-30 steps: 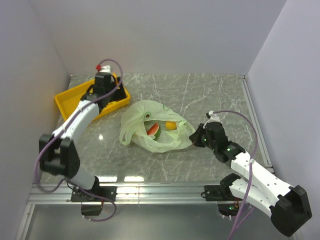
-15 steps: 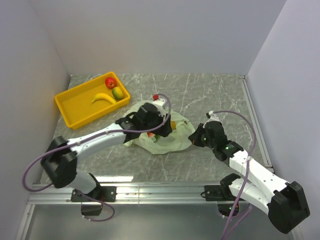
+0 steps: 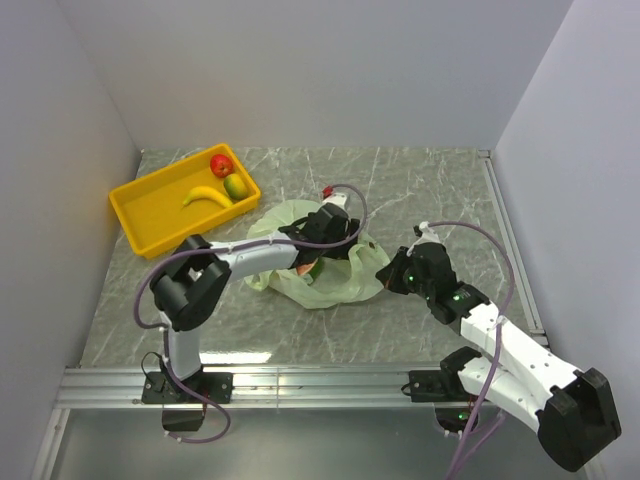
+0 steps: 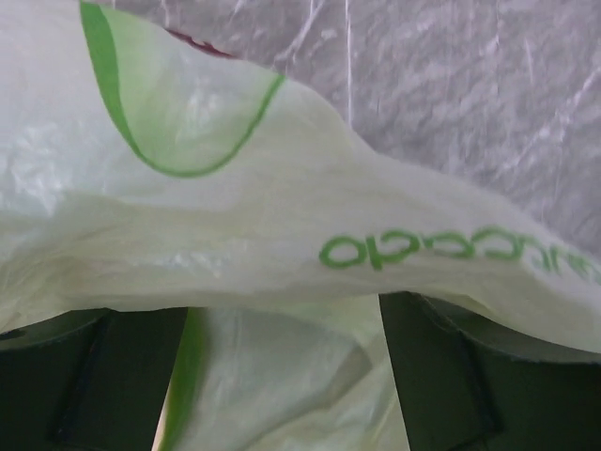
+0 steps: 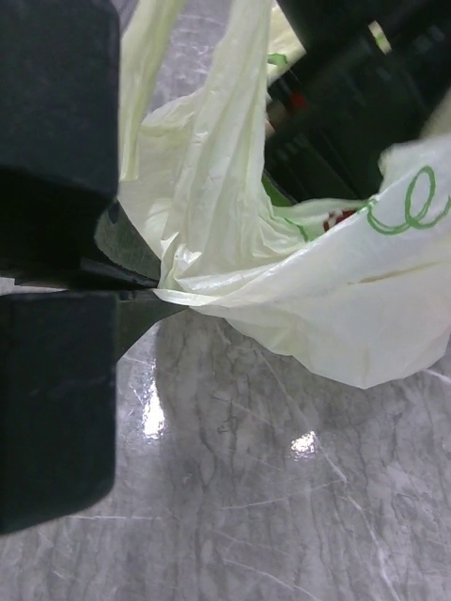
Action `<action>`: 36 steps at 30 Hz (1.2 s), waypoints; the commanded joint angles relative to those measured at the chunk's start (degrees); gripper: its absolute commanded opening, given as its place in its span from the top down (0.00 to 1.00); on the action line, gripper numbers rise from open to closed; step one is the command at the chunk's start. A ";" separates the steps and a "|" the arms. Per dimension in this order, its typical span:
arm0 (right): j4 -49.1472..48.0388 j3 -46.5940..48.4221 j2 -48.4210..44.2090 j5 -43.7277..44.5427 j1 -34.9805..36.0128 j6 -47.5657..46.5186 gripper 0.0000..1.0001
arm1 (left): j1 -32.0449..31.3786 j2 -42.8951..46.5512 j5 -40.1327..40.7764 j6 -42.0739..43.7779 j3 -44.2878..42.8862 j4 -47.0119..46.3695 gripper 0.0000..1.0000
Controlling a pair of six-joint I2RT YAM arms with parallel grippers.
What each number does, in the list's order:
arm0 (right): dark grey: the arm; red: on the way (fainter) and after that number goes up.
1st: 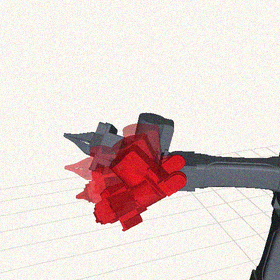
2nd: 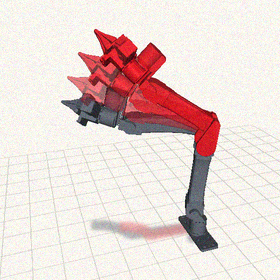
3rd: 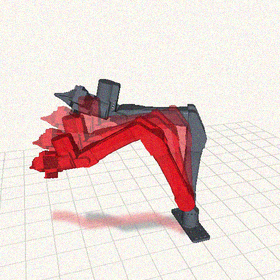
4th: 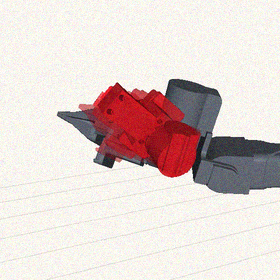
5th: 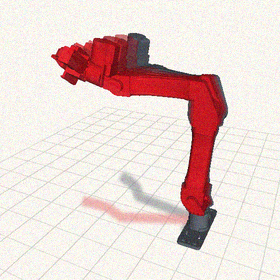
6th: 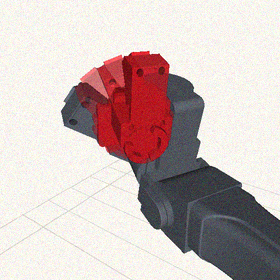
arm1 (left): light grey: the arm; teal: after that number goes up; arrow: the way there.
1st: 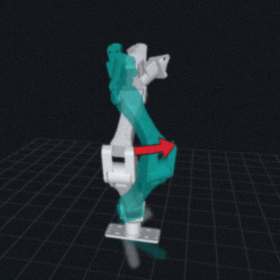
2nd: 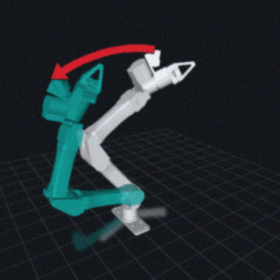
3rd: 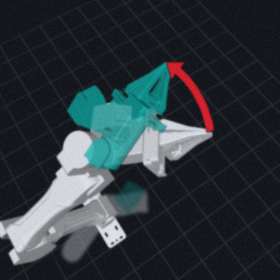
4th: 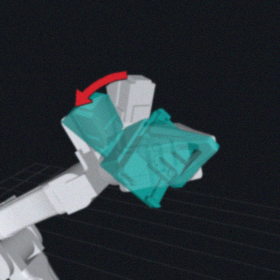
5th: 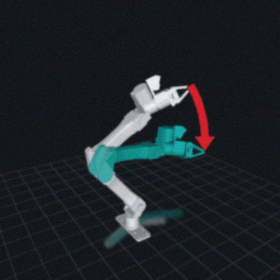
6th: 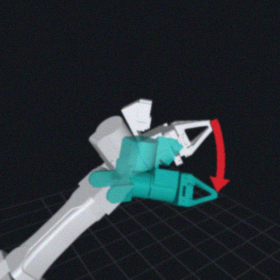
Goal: Untie the knot of the plastic bag and take out the fruit
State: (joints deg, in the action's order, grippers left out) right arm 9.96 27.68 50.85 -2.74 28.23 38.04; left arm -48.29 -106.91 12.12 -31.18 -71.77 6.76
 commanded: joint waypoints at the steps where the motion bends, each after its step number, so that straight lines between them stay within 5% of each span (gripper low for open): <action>1: 0.06 0.97 -1.45 -0.68 -0.28 0.37 1.00 | 0.13 -3.21 2.47 -1.16 -3.64 -4.74 0.14; 8: -0.20 1.23 -0.40 -1.56 -0.28 0.54 1.00 | 0.13 -9.89 4.92 -0.90 -6.98 -5.79 0.18; 11: -0.73 1.06 0.12 -1.91 -0.28 0.80 1.00 | 0.22 -11.21 5.28 -0.55 -7.59 -6.33 0.28; 14: -0.73 1.06 0.13 -1.30 -0.19 0.54 1.00 | 0.22 -11.65 4.85 0.15 -8.04 -5.97 0.42; 15: -0.55 1.15 0.13 -1.13 -0.28 0.54 1.00 | 0.22 -10.61 4.23 0.33 -7.69 -5.89 0.57; 18: -0.64 1.15 -0.05 -0.42 -0.28 0.37 1.00 | 0.13 -6.93 2.48 0.86 -5.85 -5.01 0.75; 30: -0.90 3.78 2.41 3.96 -0.45 -1.65 1.00 | 0.04 10.91 -11.40 6.56 4.61 3.86 0.73; 36: -0.11 5.98 4.87 6.43 -1.42 -2.09 1.00 | 0.56 23.03 -10.89 8.85 10.85 6.77 0.73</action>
State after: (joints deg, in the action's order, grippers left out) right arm 10.41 30.44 54.96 0.86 27.64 36.97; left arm -48.18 -90.54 2.79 -24.84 -62.83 11.31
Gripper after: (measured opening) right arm 0.008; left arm 0.679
